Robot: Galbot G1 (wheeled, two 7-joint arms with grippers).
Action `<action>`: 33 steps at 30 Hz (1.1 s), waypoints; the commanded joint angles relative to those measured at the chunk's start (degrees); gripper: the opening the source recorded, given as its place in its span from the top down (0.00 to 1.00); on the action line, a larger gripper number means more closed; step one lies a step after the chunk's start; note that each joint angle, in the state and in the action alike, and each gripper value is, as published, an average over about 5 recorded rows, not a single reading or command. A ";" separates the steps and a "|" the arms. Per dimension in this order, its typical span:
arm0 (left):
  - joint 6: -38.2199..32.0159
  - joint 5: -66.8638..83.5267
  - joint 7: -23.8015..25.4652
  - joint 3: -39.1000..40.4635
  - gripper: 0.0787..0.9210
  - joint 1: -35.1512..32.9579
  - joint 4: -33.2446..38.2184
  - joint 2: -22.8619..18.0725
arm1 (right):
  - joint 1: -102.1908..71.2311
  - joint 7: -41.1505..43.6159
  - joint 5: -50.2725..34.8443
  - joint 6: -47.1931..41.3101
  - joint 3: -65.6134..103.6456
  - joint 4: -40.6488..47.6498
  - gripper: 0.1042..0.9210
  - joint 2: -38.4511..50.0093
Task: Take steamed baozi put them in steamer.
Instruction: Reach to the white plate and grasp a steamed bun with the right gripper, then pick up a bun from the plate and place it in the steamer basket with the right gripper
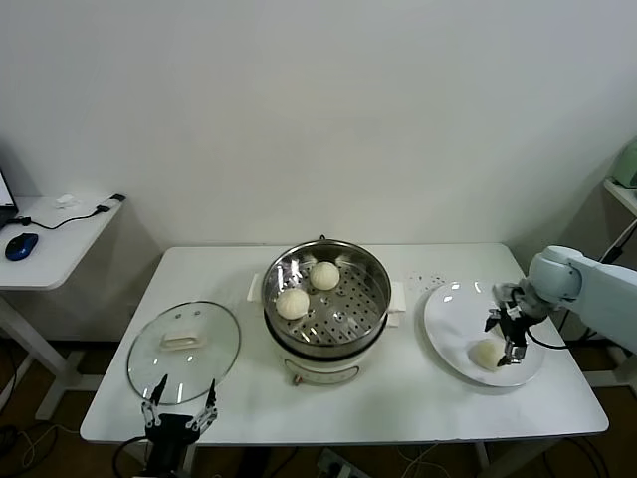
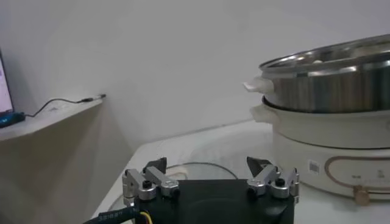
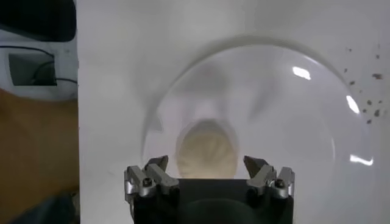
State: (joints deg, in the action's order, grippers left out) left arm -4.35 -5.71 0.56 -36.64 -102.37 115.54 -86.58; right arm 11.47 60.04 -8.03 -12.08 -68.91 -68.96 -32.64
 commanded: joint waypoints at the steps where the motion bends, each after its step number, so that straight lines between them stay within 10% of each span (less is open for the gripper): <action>1: -0.02 -0.03 0.00 0.03 0.12 -0.26 -0.19 -0.10 | -7.08 -0.15 3.87 0.61 5.56 4.28 0.12 -1.21; 33: 0.32 0.14 0.13 0.46 0.12 -0.28 -0.38 0.25 | -1.48 1.84 1.92 2.48 3.37 4.78 0.45 -2.74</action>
State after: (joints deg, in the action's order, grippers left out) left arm -3.99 -5.58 0.66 -36.19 -102.64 115.21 -86.38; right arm 8.26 61.75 -5.53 -9.98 -64.87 -63.86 -35.34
